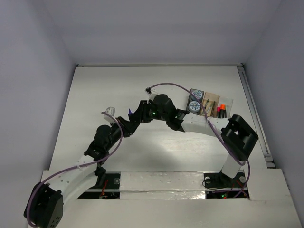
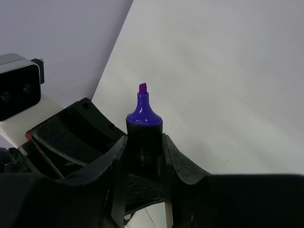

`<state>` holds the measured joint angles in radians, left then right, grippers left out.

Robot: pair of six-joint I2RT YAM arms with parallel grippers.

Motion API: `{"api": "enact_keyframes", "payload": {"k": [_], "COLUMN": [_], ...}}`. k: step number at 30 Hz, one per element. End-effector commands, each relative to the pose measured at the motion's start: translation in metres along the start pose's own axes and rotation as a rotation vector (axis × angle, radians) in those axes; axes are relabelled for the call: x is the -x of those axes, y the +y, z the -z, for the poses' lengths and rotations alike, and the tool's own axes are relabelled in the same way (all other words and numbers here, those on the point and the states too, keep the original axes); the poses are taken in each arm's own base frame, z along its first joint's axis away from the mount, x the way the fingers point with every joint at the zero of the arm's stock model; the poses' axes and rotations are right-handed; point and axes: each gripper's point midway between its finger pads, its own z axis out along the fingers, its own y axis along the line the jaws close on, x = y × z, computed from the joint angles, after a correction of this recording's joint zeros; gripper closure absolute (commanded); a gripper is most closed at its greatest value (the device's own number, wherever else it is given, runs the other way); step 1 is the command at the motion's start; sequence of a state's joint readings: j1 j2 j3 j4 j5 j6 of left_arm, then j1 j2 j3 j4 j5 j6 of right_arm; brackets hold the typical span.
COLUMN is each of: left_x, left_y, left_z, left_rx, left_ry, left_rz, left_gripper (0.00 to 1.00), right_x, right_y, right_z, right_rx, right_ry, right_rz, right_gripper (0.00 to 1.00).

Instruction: Sort the stationery into containers

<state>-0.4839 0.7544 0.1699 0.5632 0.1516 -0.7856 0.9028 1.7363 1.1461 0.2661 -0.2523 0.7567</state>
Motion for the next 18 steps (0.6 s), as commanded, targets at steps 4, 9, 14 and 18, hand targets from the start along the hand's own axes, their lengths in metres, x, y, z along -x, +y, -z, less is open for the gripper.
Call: {"api": "enact_keyframes", "payload": {"k": [4,9,14,18], "left_x": [0.018,0.014,0.017,0.019], "left_y": [-0.024,-0.024,-0.025,-0.034], "left_z": [0.005,0.012,0.017,0.017], "left_rx": [-0.099,-0.110,-0.094,-0.121], "left_ry": [-0.070,-0.052,-0.046,-0.032], "left_rz": [-0.065,-0.093,-0.131,-0.155], "left_gripper": [1.00,1.00,1.00,1.00], "right_x": [-0.009,0.009,0.032,0.023], "right_y": [0.007,-0.017,-0.055,-0.096], "right_z": [0.020,0.045,0.073,0.061], "right_rx": [-0.005,-0.036,-0.128,-0.229], "right_ry": [0.011,-0.033,-0.076,0.036], "right_rz": [0.013,-0.008,0.040,0.100], "right_gripper": [0.65,0.44,0.61,1.00]}}
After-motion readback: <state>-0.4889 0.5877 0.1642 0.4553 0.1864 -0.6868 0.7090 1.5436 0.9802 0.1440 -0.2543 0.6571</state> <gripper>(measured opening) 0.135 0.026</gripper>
